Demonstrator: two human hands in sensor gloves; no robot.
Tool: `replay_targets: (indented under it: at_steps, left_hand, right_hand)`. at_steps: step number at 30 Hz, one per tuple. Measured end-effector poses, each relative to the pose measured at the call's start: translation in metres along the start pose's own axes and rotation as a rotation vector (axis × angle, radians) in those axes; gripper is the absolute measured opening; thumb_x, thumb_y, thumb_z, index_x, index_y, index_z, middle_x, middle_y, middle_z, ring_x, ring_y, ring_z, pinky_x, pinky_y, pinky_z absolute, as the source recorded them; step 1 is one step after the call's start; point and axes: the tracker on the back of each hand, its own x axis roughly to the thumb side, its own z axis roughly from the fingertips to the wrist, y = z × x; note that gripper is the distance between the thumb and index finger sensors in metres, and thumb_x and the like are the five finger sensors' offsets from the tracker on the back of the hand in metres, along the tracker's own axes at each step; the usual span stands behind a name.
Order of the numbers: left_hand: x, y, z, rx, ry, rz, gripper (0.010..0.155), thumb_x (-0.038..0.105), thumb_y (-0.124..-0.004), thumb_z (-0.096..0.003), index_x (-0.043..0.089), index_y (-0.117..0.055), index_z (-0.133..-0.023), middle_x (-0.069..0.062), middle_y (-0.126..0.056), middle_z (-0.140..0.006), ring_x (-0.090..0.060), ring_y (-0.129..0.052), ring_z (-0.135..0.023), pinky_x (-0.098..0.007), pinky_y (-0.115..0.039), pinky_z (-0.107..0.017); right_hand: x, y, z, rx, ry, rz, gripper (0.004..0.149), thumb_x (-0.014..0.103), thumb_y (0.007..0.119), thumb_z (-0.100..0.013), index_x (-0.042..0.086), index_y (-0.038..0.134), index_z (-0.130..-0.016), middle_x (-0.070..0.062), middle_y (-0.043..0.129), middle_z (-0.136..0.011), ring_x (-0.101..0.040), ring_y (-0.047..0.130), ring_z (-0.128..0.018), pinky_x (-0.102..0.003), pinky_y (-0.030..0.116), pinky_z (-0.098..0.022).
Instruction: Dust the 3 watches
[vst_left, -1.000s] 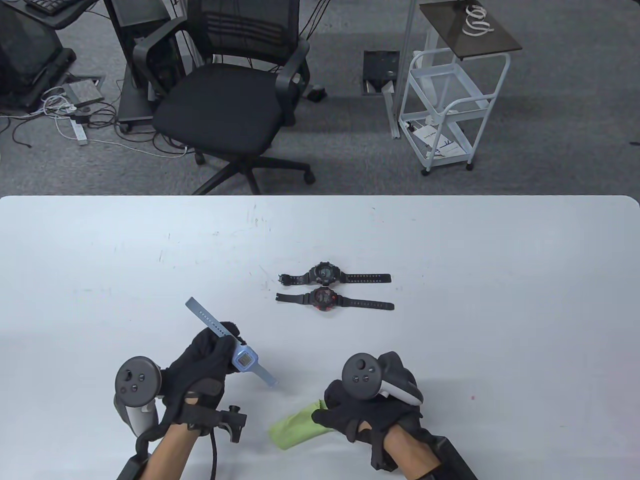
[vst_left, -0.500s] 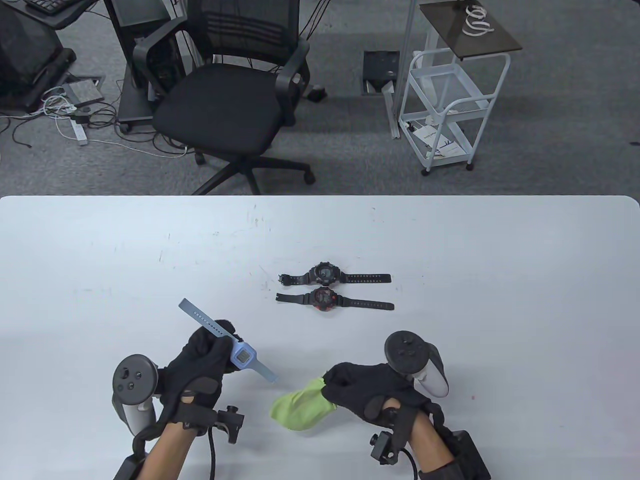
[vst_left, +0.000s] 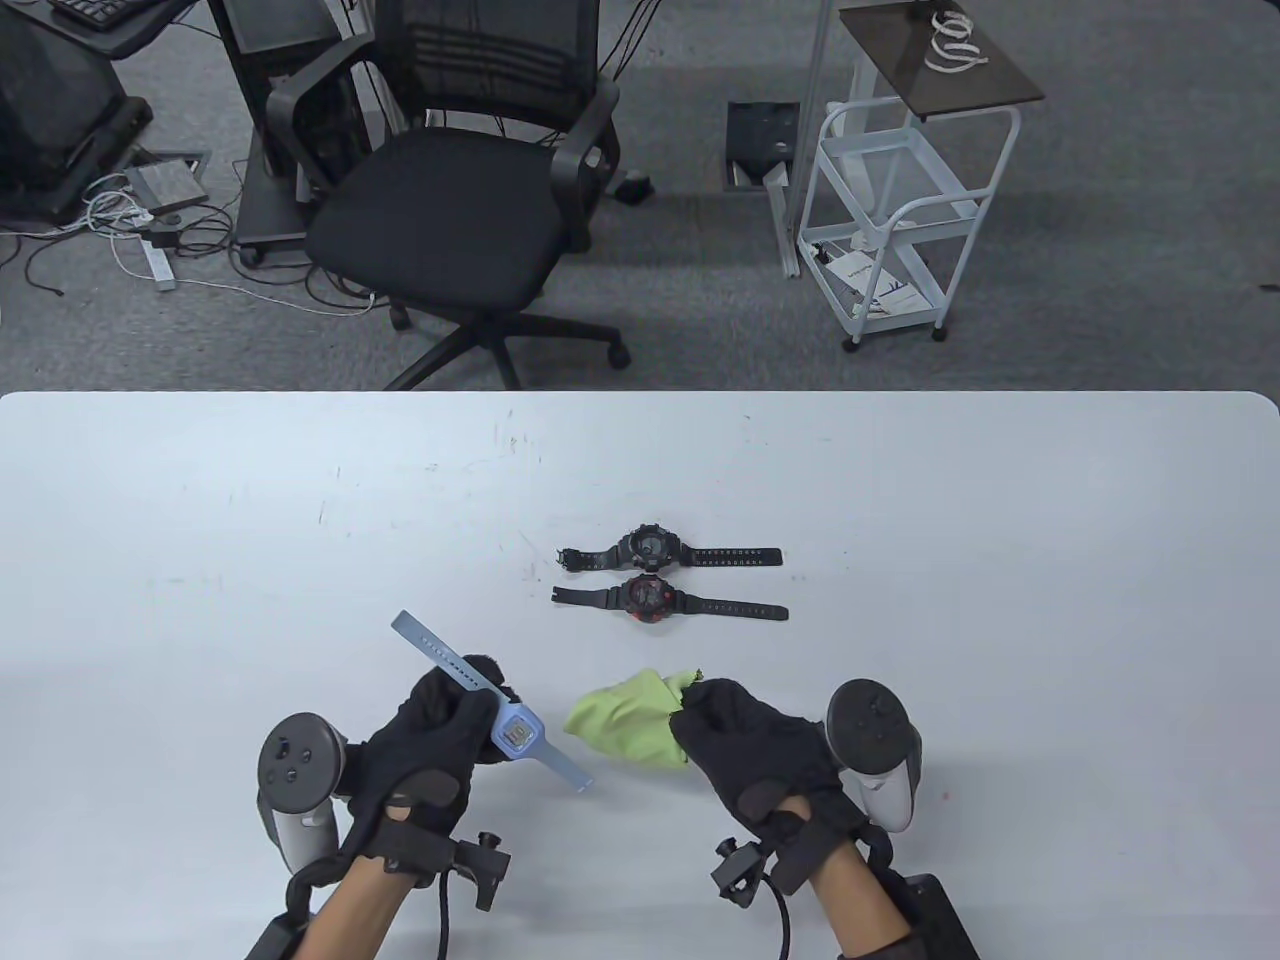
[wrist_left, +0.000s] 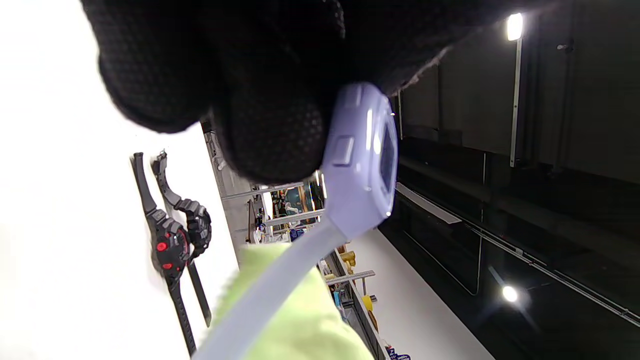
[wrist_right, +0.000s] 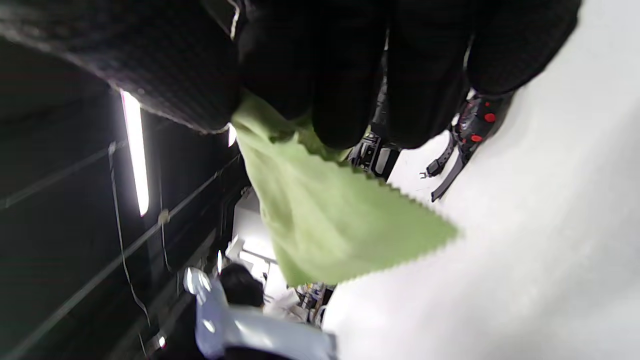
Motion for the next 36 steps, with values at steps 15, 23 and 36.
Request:
replay_targets:
  at_steps: [15,23,36]
  left_hand:
    - [-0.001,-0.018,0.006,0.011,-0.051,-0.050,0.046,0.031,-0.081,-0.0481,0.010,-0.078,-0.089,-0.004,-0.102,-0.071,-0.021,-0.114,-0.045,-0.047,-0.094,-0.043]
    - [-0.002,-0.026,0.010,-0.017,-0.045,0.025,0.046,0.032,-0.081,-0.0482,0.011,-0.077,-0.089,-0.003,-0.101,-0.072,-0.019,-0.115,-0.047,-0.046,-0.095,-0.044]
    - [0.005,-0.030,0.009,-0.059,-0.117,-0.065,0.046,0.031,-0.082,-0.0478,0.013,-0.078,-0.089,-0.003,-0.101,-0.074,-0.023,-0.111,-0.038,-0.047,-0.093,-0.041]
  right_hand:
    - [0.013,0.061,-0.001,0.213,-0.155,0.018,0.042,0.046,0.084,-0.049,0.016,0.094,-0.077,-0.021,0.076,-0.103,-0.055,0.079,-0.088,-0.071,0.063,-0.059]
    - [0.021,0.062,-0.002,0.006,-0.196,0.168,0.050,0.040,0.098,-0.037,0.019,0.080,-0.078,-0.004,0.100,-0.072,-0.024,0.108,-0.059,-0.057,0.083,-0.051]
    - [0.007,0.059,-0.005,0.091,-0.122,0.116,0.055,0.040,0.086,-0.042,0.012,0.092,-0.089,-0.006,0.099,-0.069,-0.024,0.103,-0.056,-0.061,0.078,-0.052]
